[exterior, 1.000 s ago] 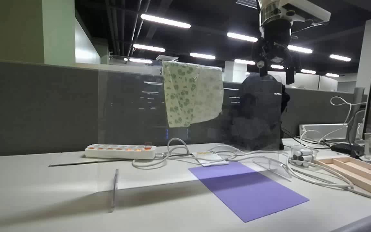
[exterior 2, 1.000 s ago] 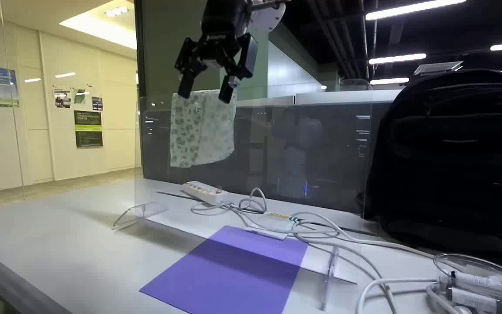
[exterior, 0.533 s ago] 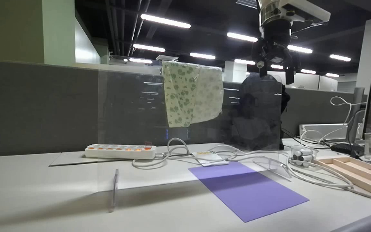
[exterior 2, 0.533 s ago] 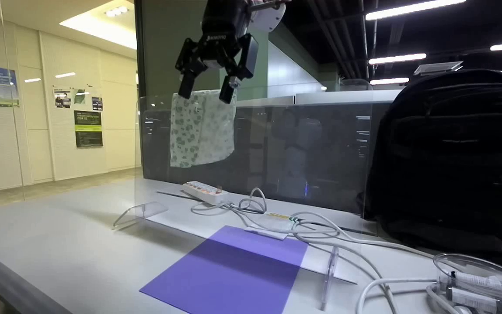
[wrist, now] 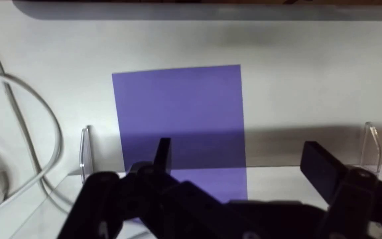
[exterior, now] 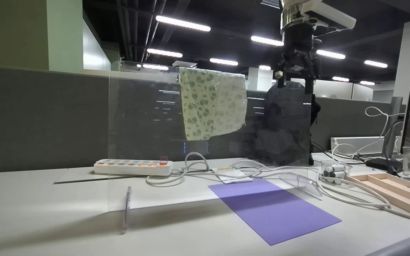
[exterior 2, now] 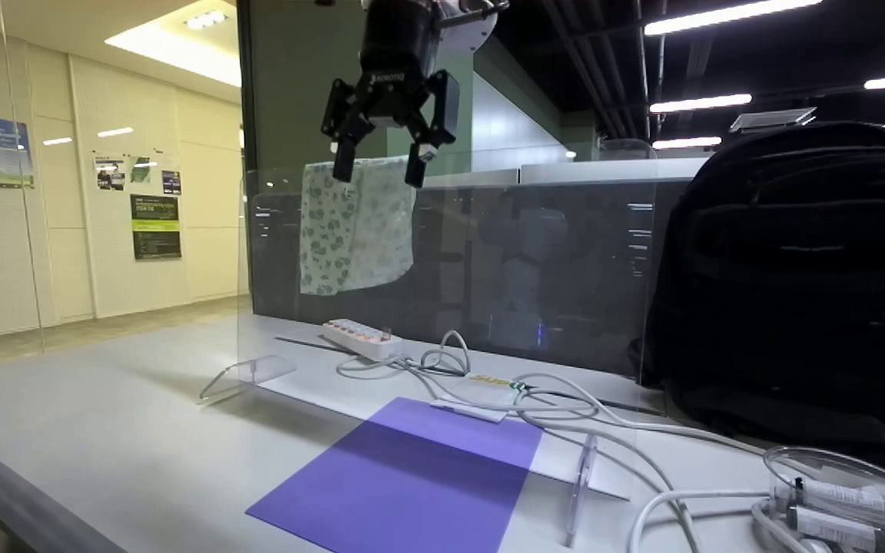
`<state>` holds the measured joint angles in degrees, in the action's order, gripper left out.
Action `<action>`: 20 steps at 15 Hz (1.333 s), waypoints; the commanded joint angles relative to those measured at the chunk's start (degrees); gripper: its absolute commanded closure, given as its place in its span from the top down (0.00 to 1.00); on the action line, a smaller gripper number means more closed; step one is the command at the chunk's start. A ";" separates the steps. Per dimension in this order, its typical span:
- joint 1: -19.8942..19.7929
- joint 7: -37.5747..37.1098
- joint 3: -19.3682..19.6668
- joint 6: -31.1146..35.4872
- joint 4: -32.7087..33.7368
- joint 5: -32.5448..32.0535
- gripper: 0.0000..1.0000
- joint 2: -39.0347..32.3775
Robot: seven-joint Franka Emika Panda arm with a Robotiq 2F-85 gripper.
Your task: Put the cloth on the purple mat
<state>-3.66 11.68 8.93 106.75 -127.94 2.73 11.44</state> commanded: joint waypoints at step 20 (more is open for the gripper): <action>4.17 0.23 -7.53 61.83 -19.57 -5.55 0.59 4.07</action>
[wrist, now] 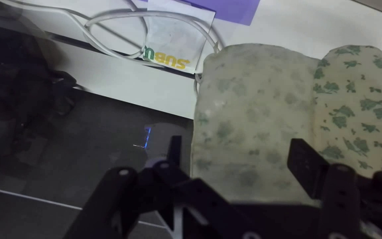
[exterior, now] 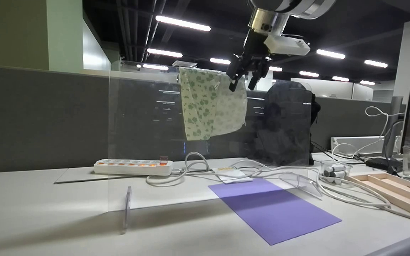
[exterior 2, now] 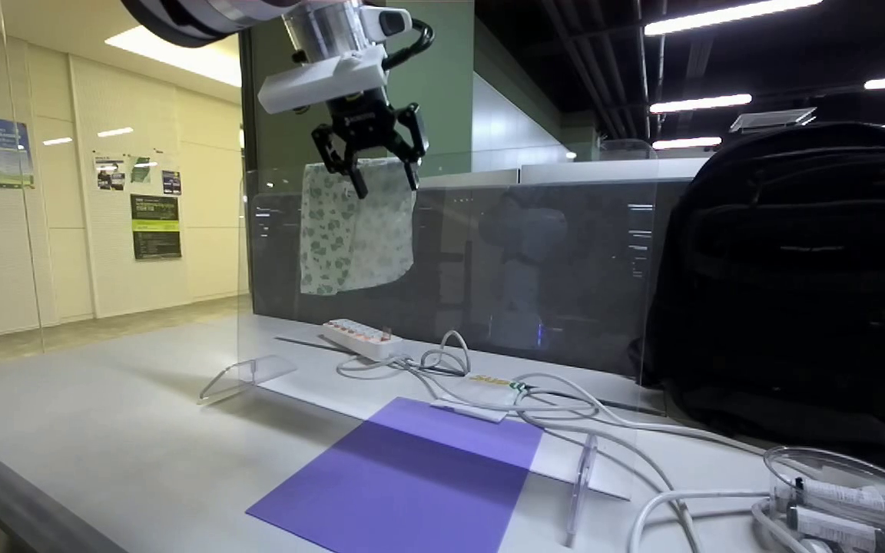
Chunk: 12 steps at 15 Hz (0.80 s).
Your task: Put the cloth on the purple mat
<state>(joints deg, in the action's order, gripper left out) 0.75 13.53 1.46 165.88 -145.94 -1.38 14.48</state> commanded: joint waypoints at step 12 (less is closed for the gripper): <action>-3.32 -3.38 0.96 5.69 -1.50 -2.12 0.00 0.34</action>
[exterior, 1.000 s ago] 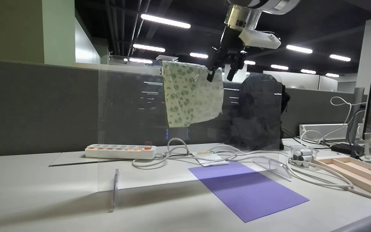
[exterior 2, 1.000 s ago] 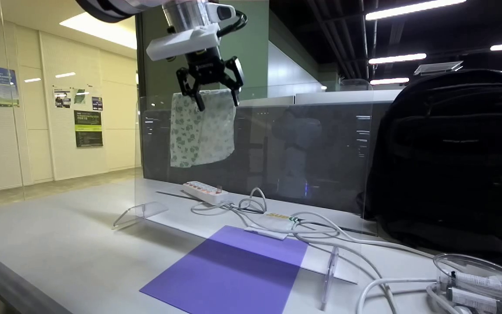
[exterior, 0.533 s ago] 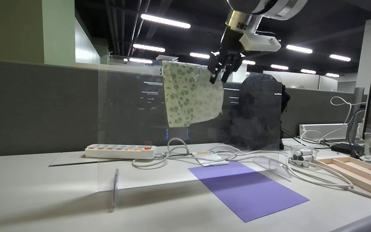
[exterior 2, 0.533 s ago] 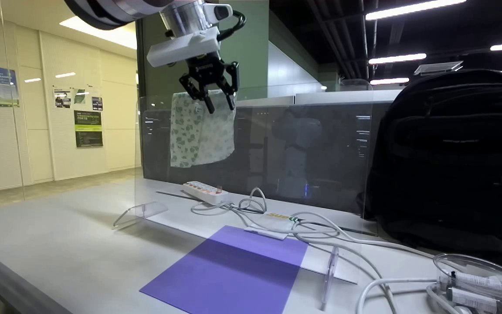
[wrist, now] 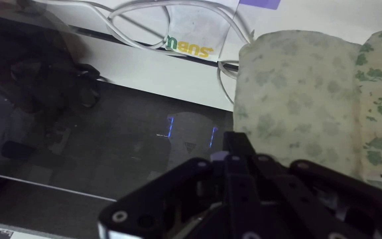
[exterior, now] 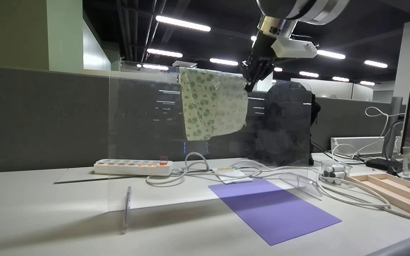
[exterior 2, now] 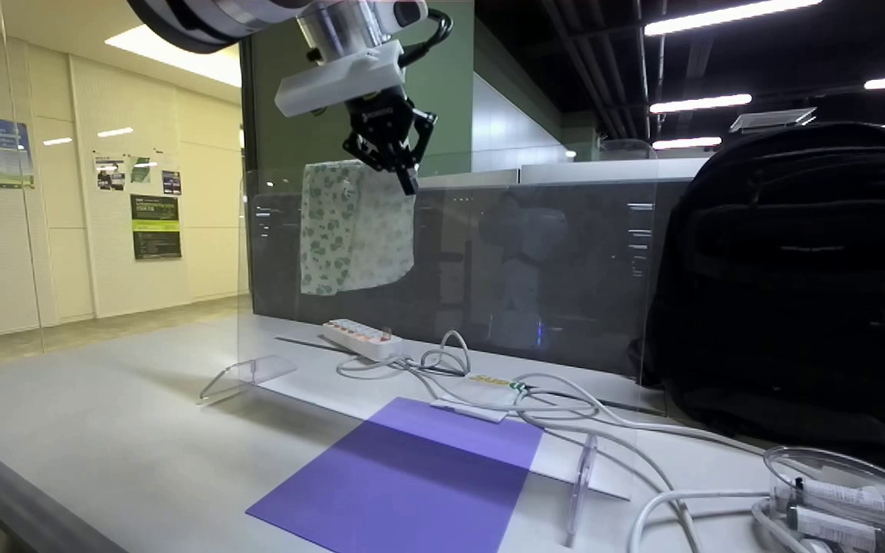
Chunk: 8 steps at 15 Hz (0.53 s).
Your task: Put the cloth on the purple mat
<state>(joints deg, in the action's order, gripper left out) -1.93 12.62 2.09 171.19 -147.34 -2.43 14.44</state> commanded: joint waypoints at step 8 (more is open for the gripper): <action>-0.90 -1.79 -0.16 -13.35 -2.66 -2.67 0.00 5.10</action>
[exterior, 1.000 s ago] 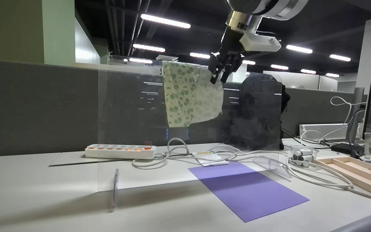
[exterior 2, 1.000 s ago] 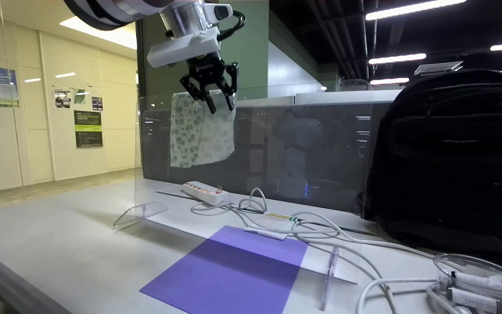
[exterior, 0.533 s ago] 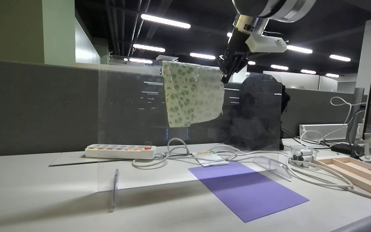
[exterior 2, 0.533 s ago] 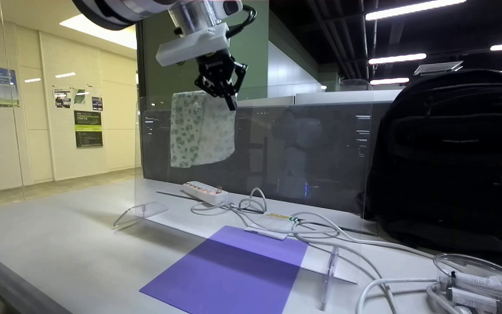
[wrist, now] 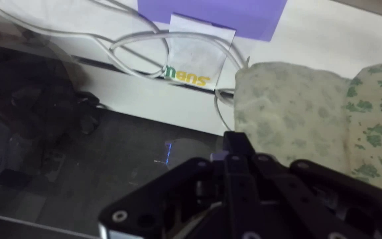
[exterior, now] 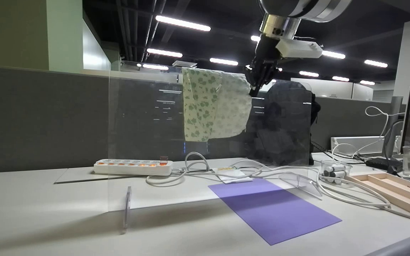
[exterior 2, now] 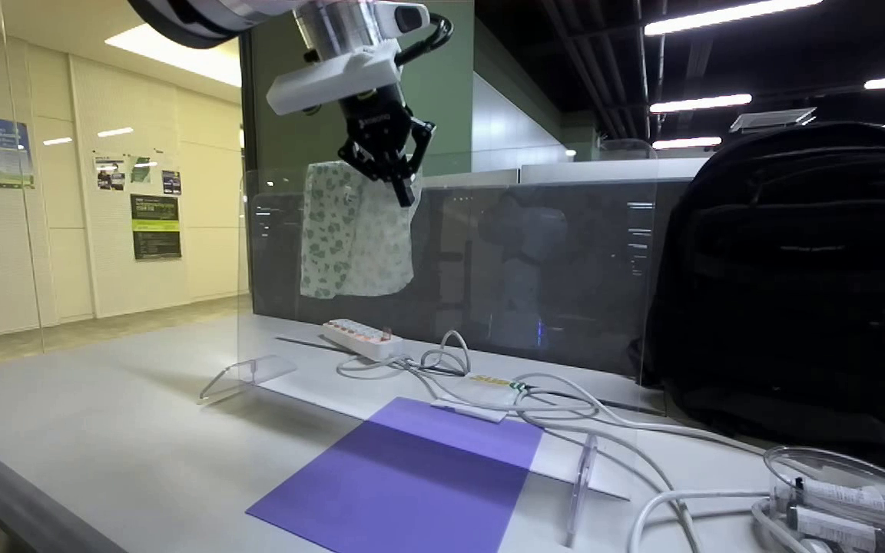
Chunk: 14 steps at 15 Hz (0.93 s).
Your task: Put the cloth on the purple mat
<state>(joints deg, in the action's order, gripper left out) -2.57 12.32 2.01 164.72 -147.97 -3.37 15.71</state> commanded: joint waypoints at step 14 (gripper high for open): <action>-1.27 -0.91 2.05 -27.78 -1.52 -2.54 0.00 1.88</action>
<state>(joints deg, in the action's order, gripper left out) -3.79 12.43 3.40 138.26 -150.64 -5.76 18.86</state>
